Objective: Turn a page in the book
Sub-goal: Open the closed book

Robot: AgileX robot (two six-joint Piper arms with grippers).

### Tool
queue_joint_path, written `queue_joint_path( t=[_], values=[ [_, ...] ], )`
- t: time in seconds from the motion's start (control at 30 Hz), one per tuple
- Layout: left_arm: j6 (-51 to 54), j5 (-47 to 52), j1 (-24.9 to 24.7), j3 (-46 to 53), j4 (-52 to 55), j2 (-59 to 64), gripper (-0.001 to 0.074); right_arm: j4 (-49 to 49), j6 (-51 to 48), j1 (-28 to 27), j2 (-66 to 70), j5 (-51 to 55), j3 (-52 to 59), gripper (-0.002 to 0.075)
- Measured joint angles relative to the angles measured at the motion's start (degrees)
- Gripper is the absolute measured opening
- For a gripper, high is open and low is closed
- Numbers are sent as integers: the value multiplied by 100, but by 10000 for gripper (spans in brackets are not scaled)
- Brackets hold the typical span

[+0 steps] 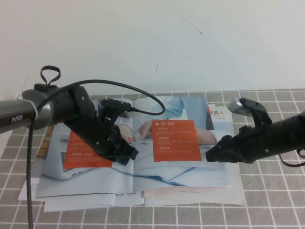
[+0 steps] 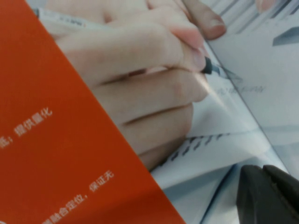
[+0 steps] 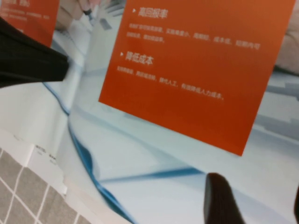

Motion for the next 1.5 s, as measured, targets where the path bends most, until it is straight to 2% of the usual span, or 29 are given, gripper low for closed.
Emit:
queue_joint_path(
  t=[0.77,1.5],
  values=[
    [-56,0,0,0,0,0,-3,-555,88,-129,0,-120,0,333],
    [-66,0,0,0,0,0,-3,-497,88,-129,217,-4,-9,334]
  ],
)
